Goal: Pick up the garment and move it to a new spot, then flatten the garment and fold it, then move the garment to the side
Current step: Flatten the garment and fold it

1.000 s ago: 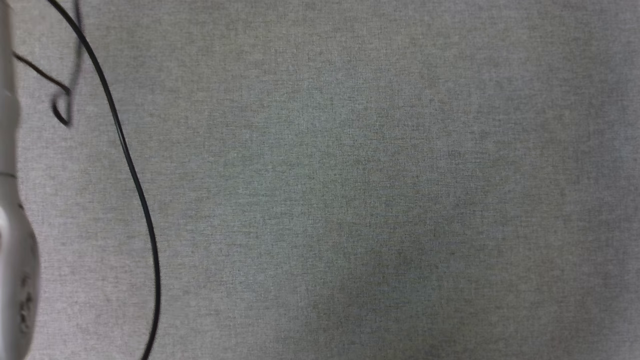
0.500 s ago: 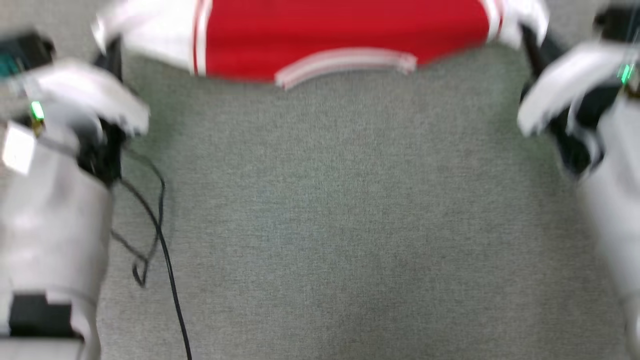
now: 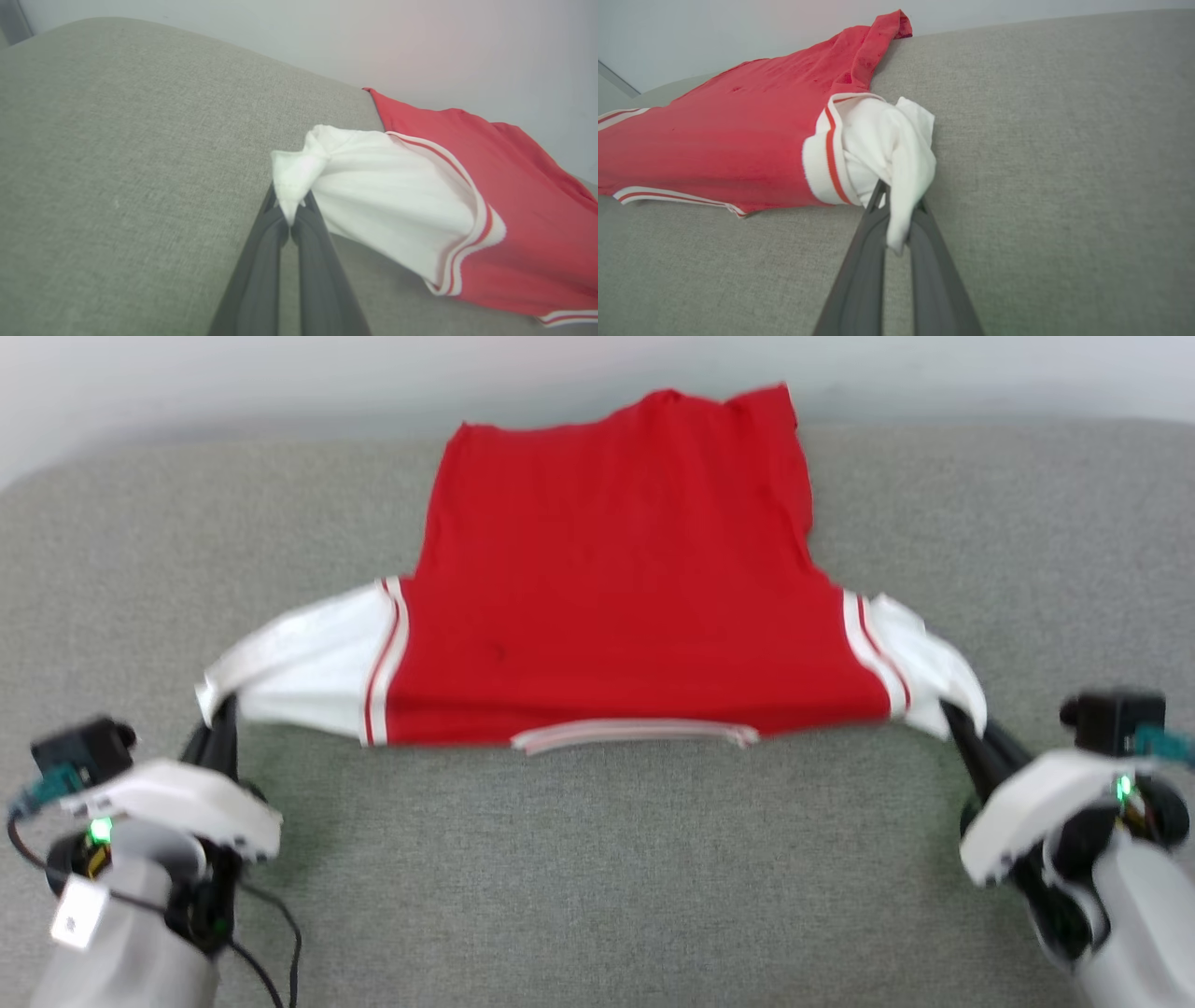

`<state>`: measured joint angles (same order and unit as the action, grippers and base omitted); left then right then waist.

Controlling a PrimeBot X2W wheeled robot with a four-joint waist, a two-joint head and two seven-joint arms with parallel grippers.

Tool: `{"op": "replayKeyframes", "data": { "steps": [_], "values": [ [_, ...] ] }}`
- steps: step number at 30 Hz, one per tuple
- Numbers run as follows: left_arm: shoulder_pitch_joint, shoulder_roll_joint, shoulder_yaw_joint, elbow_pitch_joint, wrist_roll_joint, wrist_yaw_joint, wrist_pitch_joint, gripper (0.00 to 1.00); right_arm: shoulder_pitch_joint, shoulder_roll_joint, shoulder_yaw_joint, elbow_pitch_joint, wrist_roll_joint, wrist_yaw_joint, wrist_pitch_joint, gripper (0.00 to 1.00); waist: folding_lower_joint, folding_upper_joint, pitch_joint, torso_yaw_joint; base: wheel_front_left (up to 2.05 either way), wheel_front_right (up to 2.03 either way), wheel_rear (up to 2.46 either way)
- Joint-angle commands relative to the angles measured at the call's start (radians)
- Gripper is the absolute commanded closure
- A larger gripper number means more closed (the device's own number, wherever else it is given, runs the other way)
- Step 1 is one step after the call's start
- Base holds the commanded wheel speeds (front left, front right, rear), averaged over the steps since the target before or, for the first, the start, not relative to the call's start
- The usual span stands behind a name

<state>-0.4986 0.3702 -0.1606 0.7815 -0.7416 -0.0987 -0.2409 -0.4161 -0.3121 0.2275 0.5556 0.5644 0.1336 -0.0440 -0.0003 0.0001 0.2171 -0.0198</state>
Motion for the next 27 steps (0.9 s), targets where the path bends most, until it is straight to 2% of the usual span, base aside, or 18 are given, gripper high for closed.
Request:
{"op": "replayKeyframes", "data": {
  "steps": [1,6,12,16,20,26,27],
  "values": [
    [0.018,0.018,0.010,0.000,0.000,0.014,-0.009,1.00,0.029,-0.015,-0.017,0.003,-0.006,-0.005,0.002,1.00,0.0003,-0.0001,-0.040,0.000,0.00,0.00,0.00],
    [0.210,0.011,0.012,-0.134,-0.011,0.082,0.020,1.00,0.241,0.015,-0.111,-0.133,-0.060,-0.005,0.068,1.00,0.0003,-0.0001,-0.105,0.003,0.00,0.00,0.00],
    [0.446,0.012,0.021,-0.355,-0.032,0.175,0.086,1.00,0.497,0.105,-0.243,-0.340,-0.150,-0.005,0.179,1.00,0.0003,-0.0001,-0.169,0.015,0.00,0.00,0.00],
    [0.590,0.022,0.025,-0.501,-0.051,0.226,0.147,1.00,0.638,0.168,-0.296,-0.458,-0.207,-0.004,0.275,1.00,0.0003,-0.0001,-0.199,0.024,0.00,0.00,0.00],
    [0.709,0.033,0.026,-0.616,-0.063,0.276,0.199,1.00,0.746,0.215,-0.328,-0.523,-0.243,-0.004,0.349,1.00,0.0003,-0.0001,-0.223,0.034,0.00,0.00,0.00],
    [0.780,0.049,0.001,-0.727,-0.049,0.304,0.242,1.00,0.789,0.249,-0.326,-0.534,-0.230,-0.004,0.405,1.00,0.0003,-0.0001,-0.228,0.047,0.00,0.00,0.00],
    [0.780,0.050,-0.006,-0.738,-0.043,0.307,0.246,1.00,0.784,0.250,-0.324,-0.536,-0.226,-0.004,0.409,0.84,0.0003,-0.0001,-0.227,0.050,0.00,0.00,0.00]
  ]
}}
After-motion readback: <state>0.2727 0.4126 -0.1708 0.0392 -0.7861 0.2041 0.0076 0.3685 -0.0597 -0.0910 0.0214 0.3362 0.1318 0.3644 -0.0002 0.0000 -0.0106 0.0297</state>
